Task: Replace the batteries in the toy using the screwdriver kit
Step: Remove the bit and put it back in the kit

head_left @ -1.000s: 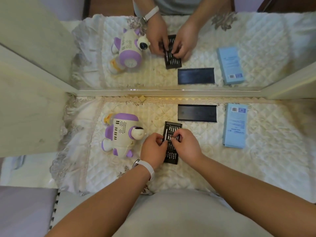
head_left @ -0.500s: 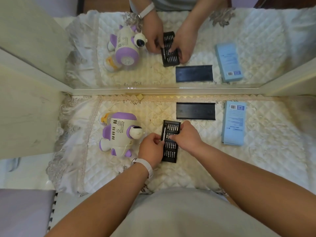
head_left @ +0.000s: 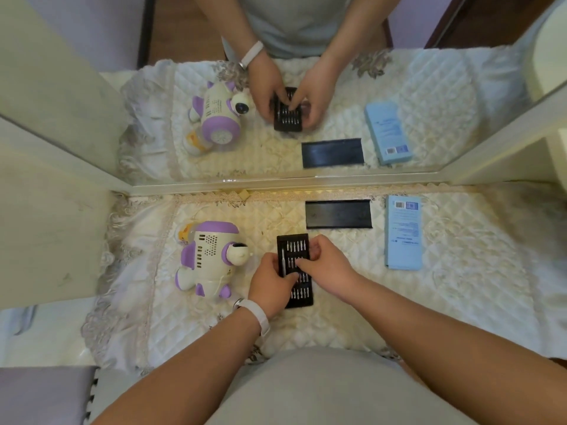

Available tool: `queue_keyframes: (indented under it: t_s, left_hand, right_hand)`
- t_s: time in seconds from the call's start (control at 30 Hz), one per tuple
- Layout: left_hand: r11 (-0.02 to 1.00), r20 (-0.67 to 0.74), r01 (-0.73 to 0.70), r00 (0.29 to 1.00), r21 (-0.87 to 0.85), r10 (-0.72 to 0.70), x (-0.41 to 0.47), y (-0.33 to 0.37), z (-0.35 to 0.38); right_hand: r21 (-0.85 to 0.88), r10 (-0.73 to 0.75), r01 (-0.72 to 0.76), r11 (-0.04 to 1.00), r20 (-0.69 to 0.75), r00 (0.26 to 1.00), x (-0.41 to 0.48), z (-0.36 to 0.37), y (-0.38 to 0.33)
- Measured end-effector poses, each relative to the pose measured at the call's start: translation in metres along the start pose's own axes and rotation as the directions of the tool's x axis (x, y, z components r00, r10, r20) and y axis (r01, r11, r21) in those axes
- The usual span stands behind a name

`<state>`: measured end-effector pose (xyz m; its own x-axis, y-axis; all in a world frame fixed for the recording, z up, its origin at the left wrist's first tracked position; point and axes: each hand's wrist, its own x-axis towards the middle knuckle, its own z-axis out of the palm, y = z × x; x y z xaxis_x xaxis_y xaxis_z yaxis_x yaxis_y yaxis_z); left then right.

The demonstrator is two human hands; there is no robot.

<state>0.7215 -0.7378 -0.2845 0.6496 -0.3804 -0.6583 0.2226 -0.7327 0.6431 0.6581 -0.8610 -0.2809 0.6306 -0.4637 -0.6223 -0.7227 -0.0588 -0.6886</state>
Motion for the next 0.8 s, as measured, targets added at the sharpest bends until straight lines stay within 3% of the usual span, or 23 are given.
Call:
queue_keyframes:
  t_s: [0.13,0.23,0.3,0.4,0.63,0.73,0.8]
  left_hand:
    - [1.0,-0.032,-0.012,0.999,-0.016,0.012,-0.009,0.004,-0.007]
    - [0.997,-0.052,-0.027,0.998,-0.075,0.023,-0.018,0.011,-0.011]
    - [0.992,-0.053,-0.041,0.998,-0.118,0.035,-0.023,0.019,-0.012]
    - [0.978,-0.073,-0.102,0.993,-0.182,0.09,-0.027,0.036,-0.014]
    - [0.931,-0.174,-0.159,0.979,-0.33,0.106,-0.029,0.072,-0.031]
    - [0.926,-0.199,-0.169,0.974,-0.338,0.105,-0.03,0.077,-0.035]
    - [0.916,-0.21,-0.174,0.972,-0.361,0.103,-0.033,0.08,-0.037]
  right_hand:
    - [-0.085,-0.05,0.051,0.995,0.011,0.999,-0.004,-0.027,-0.002]
    - [-0.317,-0.194,0.162,0.935,-0.073,0.978,0.007,-0.055,-0.009]
    - [-0.549,-0.288,0.206,0.81,-0.066,0.955,0.021,-0.072,-0.015]
    - [-0.774,-0.284,0.203,0.6,0.031,0.958,0.046,-0.088,-0.019]
    - [-0.911,-0.224,0.228,0.343,0.157,0.962,0.061,-0.092,-0.028]
    - [-0.861,-0.213,0.297,0.412,0.226,0.951,0.055,-0.091,-0.023]
    - [-0.731,-0.213,0.312,0.607,0.228,0.95,0.05,-0.09,-0.014]
